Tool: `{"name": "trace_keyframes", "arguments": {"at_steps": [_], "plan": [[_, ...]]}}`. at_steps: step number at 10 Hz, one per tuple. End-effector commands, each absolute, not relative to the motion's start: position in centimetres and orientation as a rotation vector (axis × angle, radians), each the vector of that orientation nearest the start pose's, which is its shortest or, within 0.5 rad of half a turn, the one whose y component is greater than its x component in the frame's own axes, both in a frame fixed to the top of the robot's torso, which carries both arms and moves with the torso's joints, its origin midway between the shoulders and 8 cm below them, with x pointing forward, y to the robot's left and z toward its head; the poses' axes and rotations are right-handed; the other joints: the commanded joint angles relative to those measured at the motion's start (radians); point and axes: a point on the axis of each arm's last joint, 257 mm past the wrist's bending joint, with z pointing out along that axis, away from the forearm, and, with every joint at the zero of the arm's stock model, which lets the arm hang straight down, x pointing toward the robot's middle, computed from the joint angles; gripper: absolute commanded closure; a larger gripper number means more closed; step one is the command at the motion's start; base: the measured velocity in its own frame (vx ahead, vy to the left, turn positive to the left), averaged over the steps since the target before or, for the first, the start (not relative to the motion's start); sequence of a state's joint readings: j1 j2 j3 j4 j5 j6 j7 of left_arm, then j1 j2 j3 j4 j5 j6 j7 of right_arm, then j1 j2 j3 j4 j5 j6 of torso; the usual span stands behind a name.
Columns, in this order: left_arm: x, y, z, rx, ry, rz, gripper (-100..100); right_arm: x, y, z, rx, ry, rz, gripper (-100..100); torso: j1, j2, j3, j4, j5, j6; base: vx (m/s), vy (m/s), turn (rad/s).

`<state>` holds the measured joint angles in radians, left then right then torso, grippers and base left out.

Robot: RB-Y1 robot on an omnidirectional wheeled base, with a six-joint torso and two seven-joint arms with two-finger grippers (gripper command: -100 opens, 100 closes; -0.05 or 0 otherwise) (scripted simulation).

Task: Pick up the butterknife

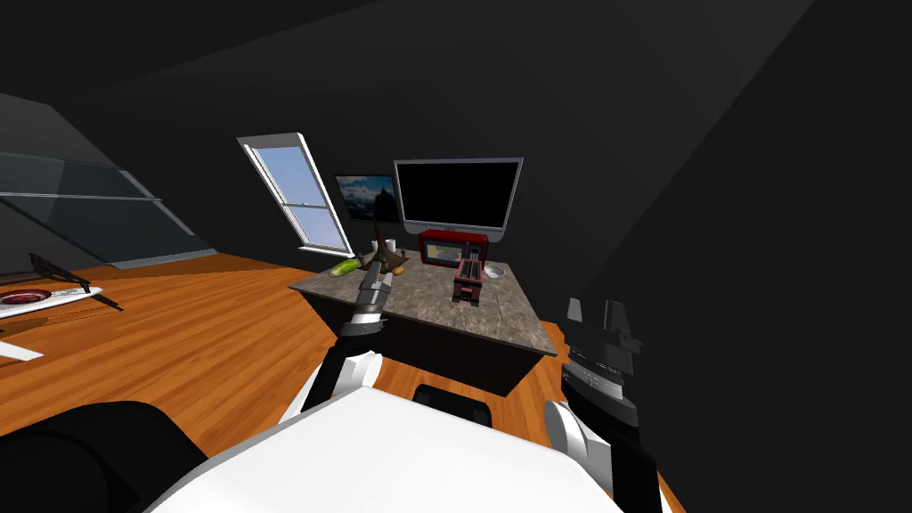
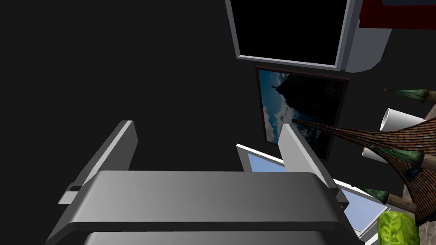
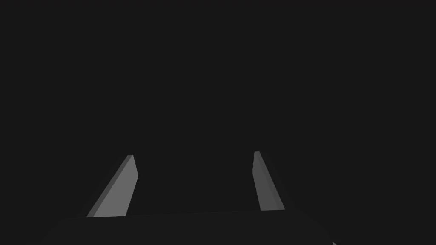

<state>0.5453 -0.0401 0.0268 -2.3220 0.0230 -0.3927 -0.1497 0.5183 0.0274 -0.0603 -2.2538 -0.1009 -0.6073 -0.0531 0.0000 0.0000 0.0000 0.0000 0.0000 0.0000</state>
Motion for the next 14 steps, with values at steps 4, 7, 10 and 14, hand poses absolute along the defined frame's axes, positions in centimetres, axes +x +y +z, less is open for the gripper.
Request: {"name": "trace_keyframes", "arguments": {"at_steps": [4,7,10,14], "plan": [[34.6,30.2,0.8,-0.722,0.679,-1.111,0,33.4,-29.2,1.3,0.635,0.62,1.36,-100,-0.003,0.007,0.004,0.002,-0.001,0.0,-0.1,-0.026,0.015],[34.6,30.2,0.8,-0.722,0.679,-1.111,0,34.2,-28.0,-0.3,0.614,0.723,1.356,-100,-0.003,0.014,0.008,0.003,-0.001,0.0,-0.177,-0.032,0.035],[34.6,30.2,0.8,-0.722,0.679,-1.111,0,35.4,-26.5,-3.9,0.603,0.892,1.333,-100,-0.003,0.008,0.005,0.002,-0.001,0.0,-0.144,-0.029,0.074],[34.6,30.2,0.8,-0.722,0.679,-1.111,0,36.1,-25.9,-7.3,0.579,1.05,1.3,-100,-0.003,0.009,0.006,0.002,-0.001,0.0,-0.13,-0.02,0.074]]}}
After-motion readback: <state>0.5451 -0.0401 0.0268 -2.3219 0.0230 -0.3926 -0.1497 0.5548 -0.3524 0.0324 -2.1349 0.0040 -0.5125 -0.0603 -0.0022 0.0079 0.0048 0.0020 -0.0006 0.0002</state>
